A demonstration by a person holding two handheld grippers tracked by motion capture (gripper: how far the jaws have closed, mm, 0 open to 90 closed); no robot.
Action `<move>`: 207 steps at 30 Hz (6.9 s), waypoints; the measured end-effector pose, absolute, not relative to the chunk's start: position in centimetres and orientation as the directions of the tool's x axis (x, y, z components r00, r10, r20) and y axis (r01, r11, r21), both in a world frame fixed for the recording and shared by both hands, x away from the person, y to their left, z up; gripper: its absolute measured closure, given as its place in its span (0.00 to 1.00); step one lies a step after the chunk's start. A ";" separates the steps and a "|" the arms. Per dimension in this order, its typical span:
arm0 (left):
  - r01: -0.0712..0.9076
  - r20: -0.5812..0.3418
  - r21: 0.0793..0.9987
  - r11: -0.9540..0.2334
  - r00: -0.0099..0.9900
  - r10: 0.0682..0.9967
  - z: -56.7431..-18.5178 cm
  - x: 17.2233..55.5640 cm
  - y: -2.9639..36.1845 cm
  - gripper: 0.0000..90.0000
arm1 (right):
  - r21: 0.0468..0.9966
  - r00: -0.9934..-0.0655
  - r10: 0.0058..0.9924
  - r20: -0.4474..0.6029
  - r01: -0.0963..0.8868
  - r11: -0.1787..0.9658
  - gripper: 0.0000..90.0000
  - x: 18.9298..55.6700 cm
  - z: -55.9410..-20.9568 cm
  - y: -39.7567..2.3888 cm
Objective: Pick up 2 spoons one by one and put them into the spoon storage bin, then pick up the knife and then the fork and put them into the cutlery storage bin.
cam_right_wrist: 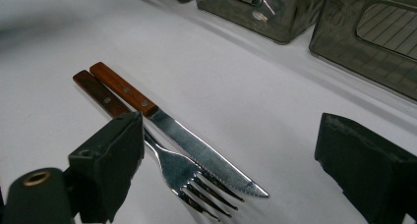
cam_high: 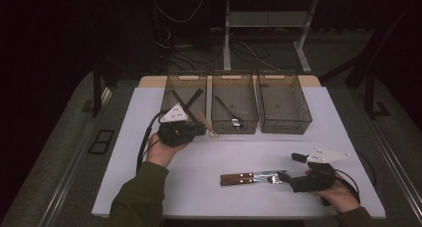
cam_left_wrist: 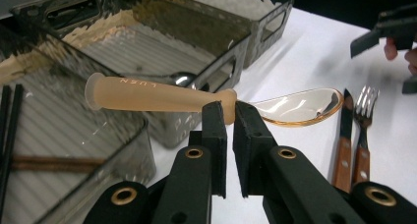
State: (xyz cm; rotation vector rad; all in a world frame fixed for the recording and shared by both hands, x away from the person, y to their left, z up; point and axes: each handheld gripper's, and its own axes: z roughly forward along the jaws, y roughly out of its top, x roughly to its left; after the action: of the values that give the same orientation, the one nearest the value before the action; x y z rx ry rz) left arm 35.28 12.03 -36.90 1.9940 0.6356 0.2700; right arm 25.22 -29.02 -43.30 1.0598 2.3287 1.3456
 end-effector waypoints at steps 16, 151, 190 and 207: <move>0.339 -0.075 0.868 -0.363 0.811 0.580 -36.2 39.2 7.9 0.93 | 0.834 -0.700 0.701 0.138 0.464 0.299 0.13 25.2 -43.2 -29.2; 0.360 -0.092 0.843 -0.399 0.828 0.553 -43.5 26.7 16.1 0.00 | 0.778 -0.807 0.571 0.150 0.453 0.436 0.56 25.9 -41.5 -26.4; 0.380 -0.109 0.824 -0.420 0.834 0.541 -43.5 26.8 15.6 0.00 | 0.635 -0.936 0.335 0.104 0.322 0.702 1.00 26.7 -43.7 -16.7; 0.376 -0.111 0.829 -0.414 0.837 0.536 -43.5 26.7 15.5 0.00 | 0.623 -0.936 0.344 0.072 0.312 0.717 1.00 27.7 -43.9 -15.7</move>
State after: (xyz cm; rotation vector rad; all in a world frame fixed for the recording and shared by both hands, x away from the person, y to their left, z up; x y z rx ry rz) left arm 26.70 15.54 -43.48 2.0523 0.6687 0.2108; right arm 27.70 -15.70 -43.92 0.5473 2.8657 1.0268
